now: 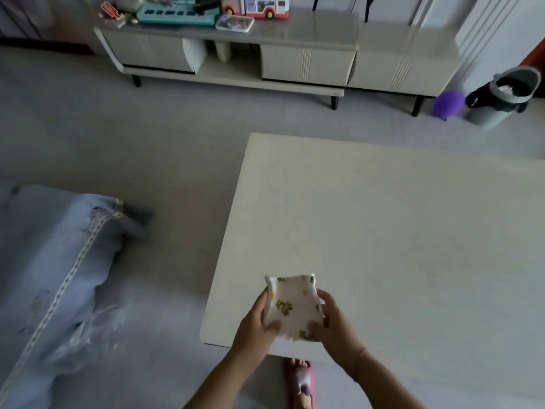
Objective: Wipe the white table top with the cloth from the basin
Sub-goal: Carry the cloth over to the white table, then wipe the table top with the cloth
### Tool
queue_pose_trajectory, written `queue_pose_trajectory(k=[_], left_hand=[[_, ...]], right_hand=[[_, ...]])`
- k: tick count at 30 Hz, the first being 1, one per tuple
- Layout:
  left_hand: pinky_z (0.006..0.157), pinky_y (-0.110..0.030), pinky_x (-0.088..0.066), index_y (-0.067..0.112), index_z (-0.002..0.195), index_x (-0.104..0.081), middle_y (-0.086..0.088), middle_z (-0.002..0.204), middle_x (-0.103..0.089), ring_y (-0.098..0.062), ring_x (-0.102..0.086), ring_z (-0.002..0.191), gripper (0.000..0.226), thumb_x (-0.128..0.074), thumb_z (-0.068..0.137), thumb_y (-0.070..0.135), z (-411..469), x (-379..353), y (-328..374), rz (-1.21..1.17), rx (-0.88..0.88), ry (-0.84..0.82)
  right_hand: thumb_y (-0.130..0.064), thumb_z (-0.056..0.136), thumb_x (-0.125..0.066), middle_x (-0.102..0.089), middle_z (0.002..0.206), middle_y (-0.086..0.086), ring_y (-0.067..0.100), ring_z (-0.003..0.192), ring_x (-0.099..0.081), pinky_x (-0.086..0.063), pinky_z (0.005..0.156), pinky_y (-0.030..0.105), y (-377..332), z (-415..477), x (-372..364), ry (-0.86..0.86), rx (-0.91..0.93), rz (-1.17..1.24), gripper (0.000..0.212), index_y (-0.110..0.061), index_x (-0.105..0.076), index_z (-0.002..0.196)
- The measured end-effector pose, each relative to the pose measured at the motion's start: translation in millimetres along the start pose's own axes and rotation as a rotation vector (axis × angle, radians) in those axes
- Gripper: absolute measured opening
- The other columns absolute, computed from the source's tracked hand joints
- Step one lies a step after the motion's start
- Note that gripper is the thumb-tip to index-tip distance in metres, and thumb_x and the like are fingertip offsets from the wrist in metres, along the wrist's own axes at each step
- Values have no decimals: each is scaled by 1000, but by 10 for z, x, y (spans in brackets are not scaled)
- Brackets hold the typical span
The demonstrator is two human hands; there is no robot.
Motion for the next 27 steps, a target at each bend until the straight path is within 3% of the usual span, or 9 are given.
queue_pose_trajectory(k=[3,7,10,14,16,18,21,24,27], left_hand=[[91,-22,-48,38,145,-28,16,126,-57,-2,-57,109,76,-57,84,4,218,121,-165,58,31,-34],[72,-5,-43,45,146,-20,23,123,-50,10,-53,94,82,-56,83,5,462,300,-400,152,76,-68],[67,-2,-43,48,146,-13,19,127,-50,4,-54,94,87,-54,83,5,622,415,-573,238,75,-105],[83,-24,-51,40,149,-9,3,131,-57,-16,-60,103,86,-56,85,6,736,485,-828,404,44,-169],[92,-27,-45,31,151,-11,-2,133,-53,-20,-55,112,83,-59,85,15,713,544,-901,623,-7,-119],[97,-34,-44,15,147,-30,-10,134,-51,-28,-53,118,79,-70,79,22,732,668,-979,864,-174,76],[98,-55,-42,1,134,-49,-22,134,-53,-39,-54,121,65,-68,82,35,830,822,-1113,916,-345,291],[107,-51,-29,-1,140,-39,-20,146,-41,-37,-41,133,74,-14,97,54,993,937,-1284,914,-253,258],[116,-42,-22,4,148,-14,-13,155,-19,-30,-26,142,68,-17,97,50,1108,976,-1575,718,-246,297]], right_hand=[[20,78,-47,-59,110,19,29,91,-60,-59,68,32,89,278,-196,-29,-34,-6,64,-15,-37,132],[19,77,-49,-58,112,18,32,93,-60,-58,68,32,271,578,-459,-20,-76,-31,67,-15,-37,134],[18,75,-50,-59,107,12,30,90,-61,-59,64,30,436,747,-648,42,-115,-54,69,-16,-38,134],[16,73,-50,-57,107,11,33,95,-59,-56,77,47,712,820,-860,178,-207,-84,67,-17,-42,130],[0,78,-58,-48,127,10,29,110,-53,-46,96,44,854,813,-931,265,-254,-394,64,-20,-37,135],[-25,85,-57,-33,143,4,23,128,-37,-31,108,36,917,779,-1026,409,-271,-707,63,-24,-28,141],[-52,92,-27,1,159,-2,16,145,-1,0,117,33,941,825,-1303,486,-159,-771,67,-26,-5,150],[-59,87,3,36,149,-8,12,136,35,28,109,34,1057,1032,-1616,402,-76,-878,65,-31,25,142],[-59,91,-4,36,150,-5,14,134,40,27,110,41,1217,1252,-1696,409,-117,-953,63,-35,25,141]])
Point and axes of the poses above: each hand's wrist, its own z-axis towards the middle knuckle, its own x-axis out of the back of the hand, y = z × x, the point moved 2 cm from there along z, towards the middle knuckle
